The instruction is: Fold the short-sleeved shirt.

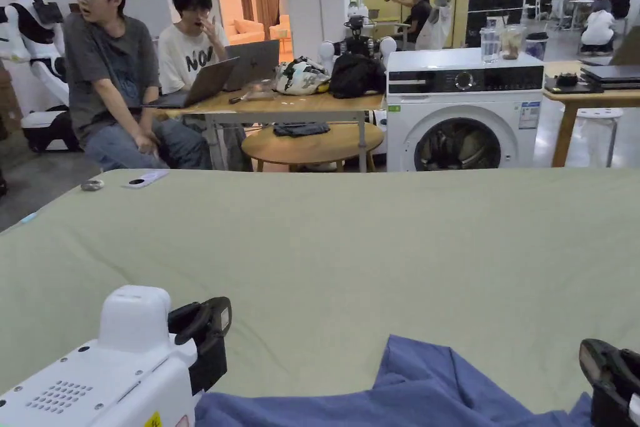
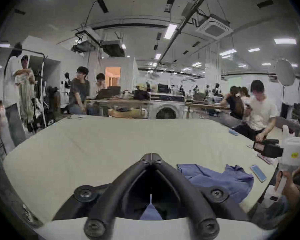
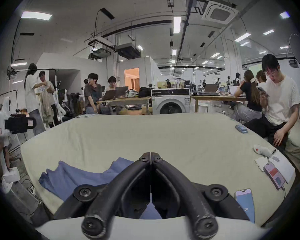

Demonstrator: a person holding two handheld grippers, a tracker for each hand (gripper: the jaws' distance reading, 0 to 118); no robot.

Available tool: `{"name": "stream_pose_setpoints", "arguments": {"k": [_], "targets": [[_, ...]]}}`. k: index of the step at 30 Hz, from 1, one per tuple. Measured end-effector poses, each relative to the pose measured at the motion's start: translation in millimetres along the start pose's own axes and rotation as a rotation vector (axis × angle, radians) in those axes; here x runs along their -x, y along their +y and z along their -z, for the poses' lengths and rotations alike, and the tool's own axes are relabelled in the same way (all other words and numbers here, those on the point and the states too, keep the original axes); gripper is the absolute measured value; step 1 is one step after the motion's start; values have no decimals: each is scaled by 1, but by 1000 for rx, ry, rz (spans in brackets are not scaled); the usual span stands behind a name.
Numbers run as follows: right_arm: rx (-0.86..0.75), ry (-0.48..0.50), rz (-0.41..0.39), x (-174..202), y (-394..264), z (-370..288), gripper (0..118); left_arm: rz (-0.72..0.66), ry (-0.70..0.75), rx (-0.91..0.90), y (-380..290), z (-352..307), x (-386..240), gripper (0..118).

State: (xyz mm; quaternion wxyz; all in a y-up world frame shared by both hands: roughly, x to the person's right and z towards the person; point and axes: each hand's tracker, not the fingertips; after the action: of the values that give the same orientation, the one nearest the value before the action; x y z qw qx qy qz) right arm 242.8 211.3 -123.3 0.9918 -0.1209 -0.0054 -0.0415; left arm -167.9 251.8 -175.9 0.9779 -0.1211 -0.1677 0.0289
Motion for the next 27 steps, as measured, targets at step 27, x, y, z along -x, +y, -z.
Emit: {"name": "stream_pose_setpoints", "arguments": {"k": [27], "targets": [[158, -105, 103, -65, -40, -18, 0, -218, 55, 841, -98, 189, 108, 0]]}}
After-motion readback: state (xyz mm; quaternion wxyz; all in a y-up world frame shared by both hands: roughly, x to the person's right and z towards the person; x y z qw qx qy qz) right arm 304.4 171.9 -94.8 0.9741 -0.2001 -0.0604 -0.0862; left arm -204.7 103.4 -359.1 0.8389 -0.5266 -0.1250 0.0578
